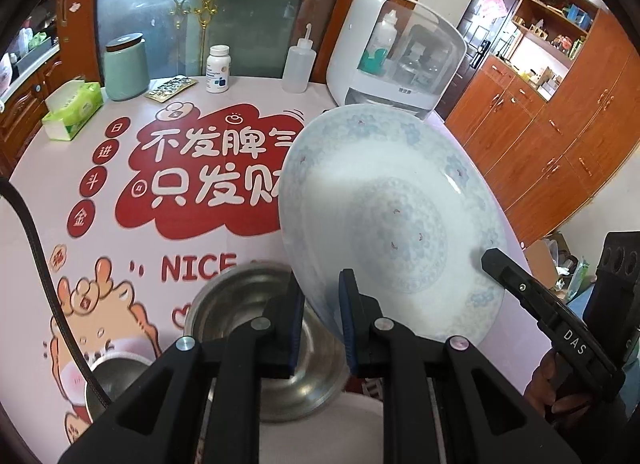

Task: Organize plates and bowls

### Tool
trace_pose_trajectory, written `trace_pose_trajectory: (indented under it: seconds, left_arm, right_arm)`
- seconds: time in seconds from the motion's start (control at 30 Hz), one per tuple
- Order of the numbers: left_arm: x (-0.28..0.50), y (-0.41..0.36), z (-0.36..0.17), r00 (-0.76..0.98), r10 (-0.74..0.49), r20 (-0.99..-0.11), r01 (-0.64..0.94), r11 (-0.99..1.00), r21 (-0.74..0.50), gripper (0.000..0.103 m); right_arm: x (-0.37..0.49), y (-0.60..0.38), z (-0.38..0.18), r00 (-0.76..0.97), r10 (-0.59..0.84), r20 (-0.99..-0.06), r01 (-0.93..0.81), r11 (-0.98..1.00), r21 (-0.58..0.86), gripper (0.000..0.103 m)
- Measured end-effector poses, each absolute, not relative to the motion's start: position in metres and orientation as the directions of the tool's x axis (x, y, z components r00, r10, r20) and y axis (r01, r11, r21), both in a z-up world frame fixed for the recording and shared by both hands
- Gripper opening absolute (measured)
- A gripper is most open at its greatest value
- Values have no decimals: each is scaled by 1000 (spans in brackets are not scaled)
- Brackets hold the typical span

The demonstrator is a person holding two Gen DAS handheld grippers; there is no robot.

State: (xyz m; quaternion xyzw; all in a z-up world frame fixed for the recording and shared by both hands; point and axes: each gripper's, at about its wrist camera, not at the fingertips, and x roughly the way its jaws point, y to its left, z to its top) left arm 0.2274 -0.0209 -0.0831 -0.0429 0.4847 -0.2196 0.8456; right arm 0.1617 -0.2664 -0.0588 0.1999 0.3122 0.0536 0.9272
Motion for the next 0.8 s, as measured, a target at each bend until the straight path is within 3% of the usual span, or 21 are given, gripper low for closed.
trace_pose_trajectory:
  seconds: [0.8]
  left_arm:
    - [100,19,-78,462,-404,-790,275,912,-305,15]
  right_arm:
    - [64,-228,-58,760,298,-577,-70,921,384,17]
